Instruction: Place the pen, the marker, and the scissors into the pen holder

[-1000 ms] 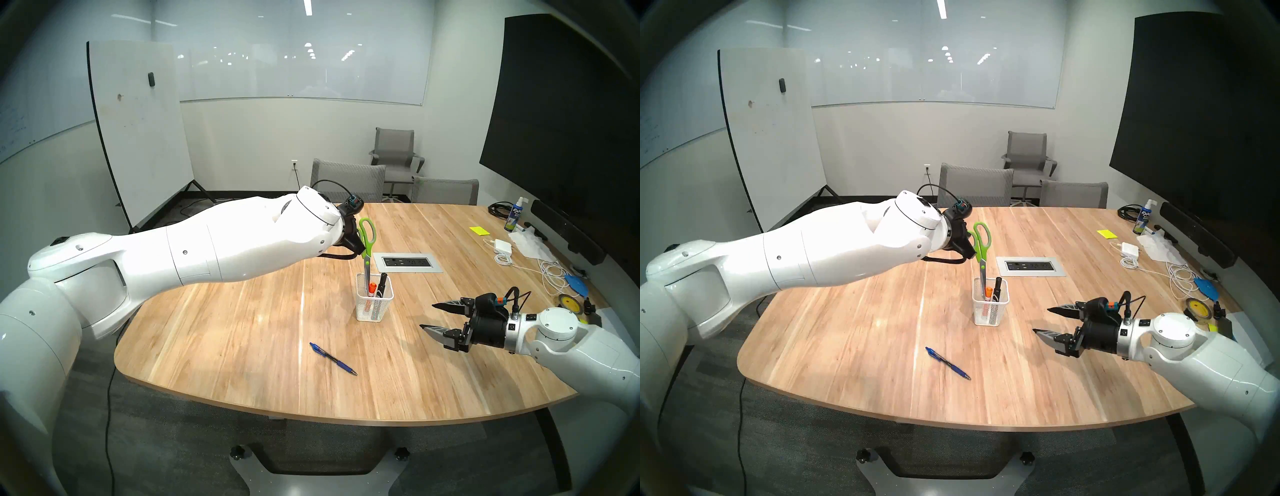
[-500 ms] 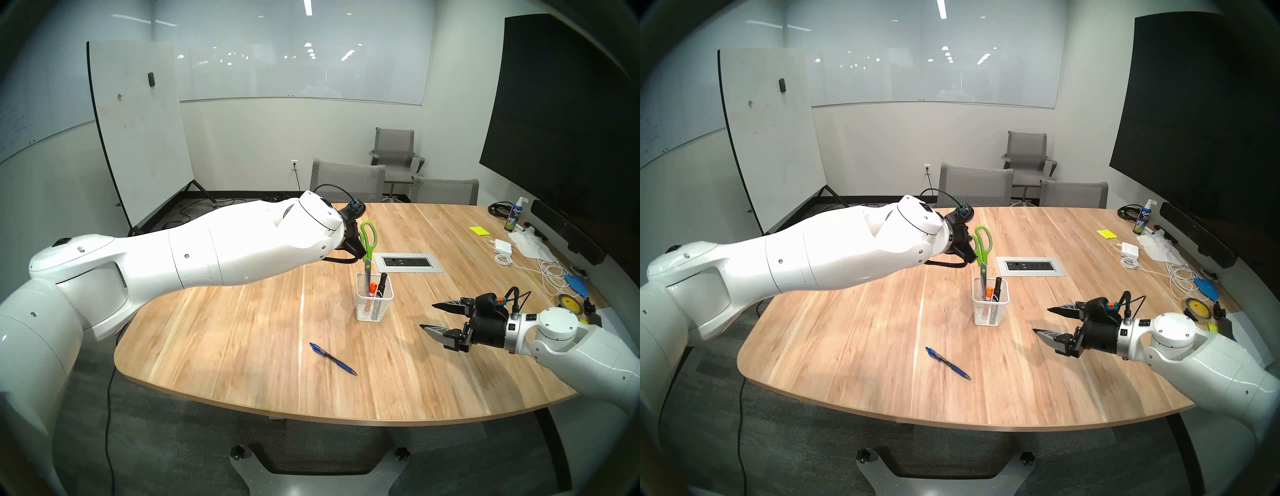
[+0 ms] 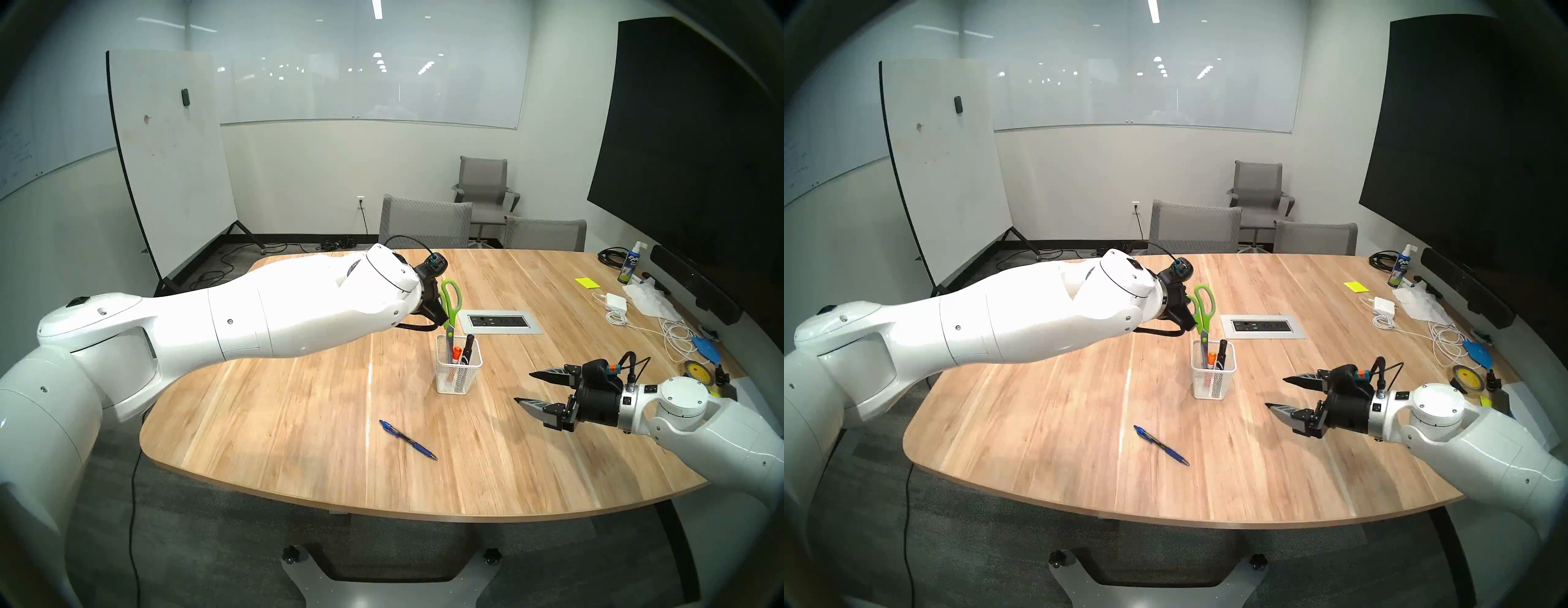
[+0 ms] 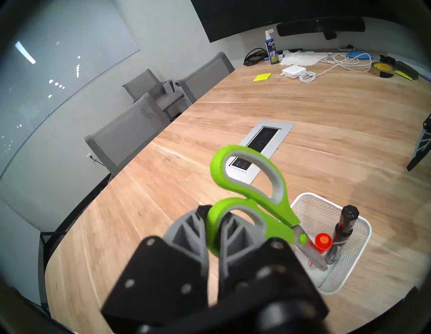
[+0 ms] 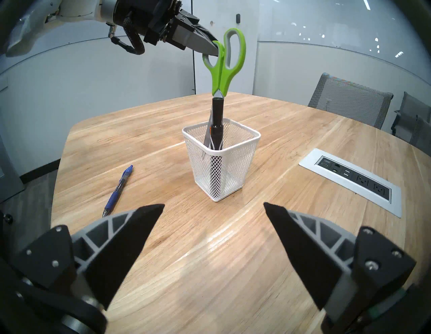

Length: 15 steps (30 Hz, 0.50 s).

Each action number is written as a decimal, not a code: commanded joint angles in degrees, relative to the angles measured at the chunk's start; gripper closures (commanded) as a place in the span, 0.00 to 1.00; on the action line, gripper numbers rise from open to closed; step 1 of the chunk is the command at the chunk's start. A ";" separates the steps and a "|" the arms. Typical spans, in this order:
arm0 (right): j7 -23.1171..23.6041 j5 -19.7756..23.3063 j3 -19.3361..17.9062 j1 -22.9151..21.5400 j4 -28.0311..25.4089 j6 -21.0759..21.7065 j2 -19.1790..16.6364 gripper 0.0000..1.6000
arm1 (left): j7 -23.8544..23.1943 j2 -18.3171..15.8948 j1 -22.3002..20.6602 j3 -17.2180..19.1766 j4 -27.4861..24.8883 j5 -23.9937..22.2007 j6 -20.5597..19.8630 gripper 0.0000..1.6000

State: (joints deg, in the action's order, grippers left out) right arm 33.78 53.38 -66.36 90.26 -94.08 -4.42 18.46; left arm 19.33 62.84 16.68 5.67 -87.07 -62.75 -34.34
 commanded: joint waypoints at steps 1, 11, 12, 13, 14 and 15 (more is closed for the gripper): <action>-0.06 0.26 -0.72 -0.62 -0.37 -0.37 -0.15 0.00 | -0.18 -0.40 -0.27 0.82 -0.24 -0.08 1.01 1.00; -0.06 0.26 -0.72 -0.62 -0.37 -0.37 -0.14 0.00 | -0.98 0.02 0.35 0.49 0.83 0.02 1.99 1.00; -0.06 0.26 -0.72 -0.62 -0.37 -0.37 -0.14 0.00 | -0.98 0.02 0.35 0.49 0.83 0.02 1.99 1.00; -0.06 0.25 -0.72 -0.62 -0.37 -0.37 -0.14 0.00 | -1.06 0.12 0.36 0.46 0.96 0.05 2.05 1.00; -0.06 0.25 -0.72 -0.63 -0.37 -0.37 -0.14 0.00 | -1.26 0.24 0.39 0.42 1.17 0.05 2.15 1.00; -0.06 0.25 -0.72 -0.63 -0.37 -0.37 -0.14 0.00 | -1.39 0.34 0.41 0.37 1.34 0.08 2.20 1.00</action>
State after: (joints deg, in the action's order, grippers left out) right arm 33.78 53.38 -66.36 90.26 -94.08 -4.43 18.46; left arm 18.27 62.39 17.85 5.17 -86.26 -62.75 -33.18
